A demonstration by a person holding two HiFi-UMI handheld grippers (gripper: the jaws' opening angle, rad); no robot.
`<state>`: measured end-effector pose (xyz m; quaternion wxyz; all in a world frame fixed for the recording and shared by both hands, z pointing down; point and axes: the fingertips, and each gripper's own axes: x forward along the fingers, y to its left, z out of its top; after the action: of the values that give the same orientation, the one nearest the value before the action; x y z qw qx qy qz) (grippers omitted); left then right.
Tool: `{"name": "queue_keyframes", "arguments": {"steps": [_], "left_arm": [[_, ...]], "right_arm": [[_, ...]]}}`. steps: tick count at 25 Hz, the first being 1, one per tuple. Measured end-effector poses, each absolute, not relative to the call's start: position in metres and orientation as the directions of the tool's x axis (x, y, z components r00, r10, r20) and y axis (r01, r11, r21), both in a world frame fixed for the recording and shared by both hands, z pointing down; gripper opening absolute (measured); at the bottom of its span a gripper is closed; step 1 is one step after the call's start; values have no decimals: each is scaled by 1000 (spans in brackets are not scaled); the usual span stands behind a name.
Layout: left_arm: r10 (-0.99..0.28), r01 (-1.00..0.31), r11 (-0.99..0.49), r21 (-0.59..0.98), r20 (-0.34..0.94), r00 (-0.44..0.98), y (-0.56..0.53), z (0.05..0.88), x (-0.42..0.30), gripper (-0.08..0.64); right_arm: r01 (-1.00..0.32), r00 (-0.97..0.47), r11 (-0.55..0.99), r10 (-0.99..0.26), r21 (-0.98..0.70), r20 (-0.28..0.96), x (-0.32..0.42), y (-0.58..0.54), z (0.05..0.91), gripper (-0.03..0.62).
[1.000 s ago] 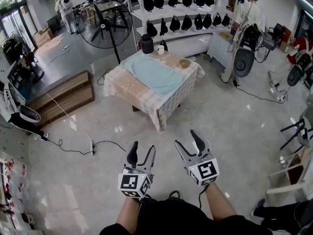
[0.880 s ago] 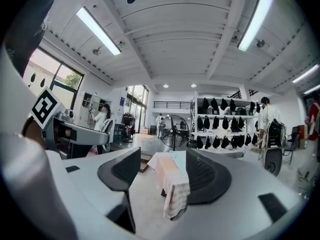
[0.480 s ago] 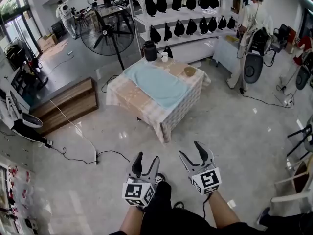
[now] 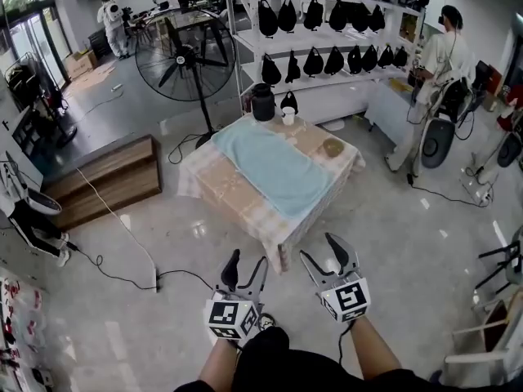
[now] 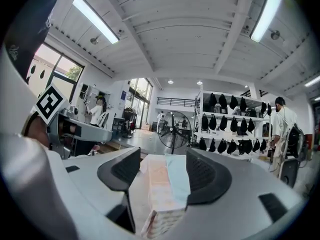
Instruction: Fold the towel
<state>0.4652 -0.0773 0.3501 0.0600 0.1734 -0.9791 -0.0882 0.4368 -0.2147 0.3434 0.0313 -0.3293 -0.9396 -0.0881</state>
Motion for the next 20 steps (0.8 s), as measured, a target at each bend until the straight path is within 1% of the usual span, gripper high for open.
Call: {"name": "queue_keyframes", "arguments": {"steps": [9, 15, 20], "left_arm": [[-305, -282, 936, 212, 84, -948, -17, 348, 380, 253], [-266, -238, 944, 227, 100, -959, -9, 354, 340, 253], [-208, -181, 958, 222, 108, -972, -14, 362, 285, 253]], "right_arm": [[675, -738, 722, 663, 154, 128, 345, -150, 337, 270], [713, -701, 687, 703, 141, 121, 295, -134, 336, 270], [755, -655, 643, 746, 130, 119, 235, -138, 346, 270]]}}
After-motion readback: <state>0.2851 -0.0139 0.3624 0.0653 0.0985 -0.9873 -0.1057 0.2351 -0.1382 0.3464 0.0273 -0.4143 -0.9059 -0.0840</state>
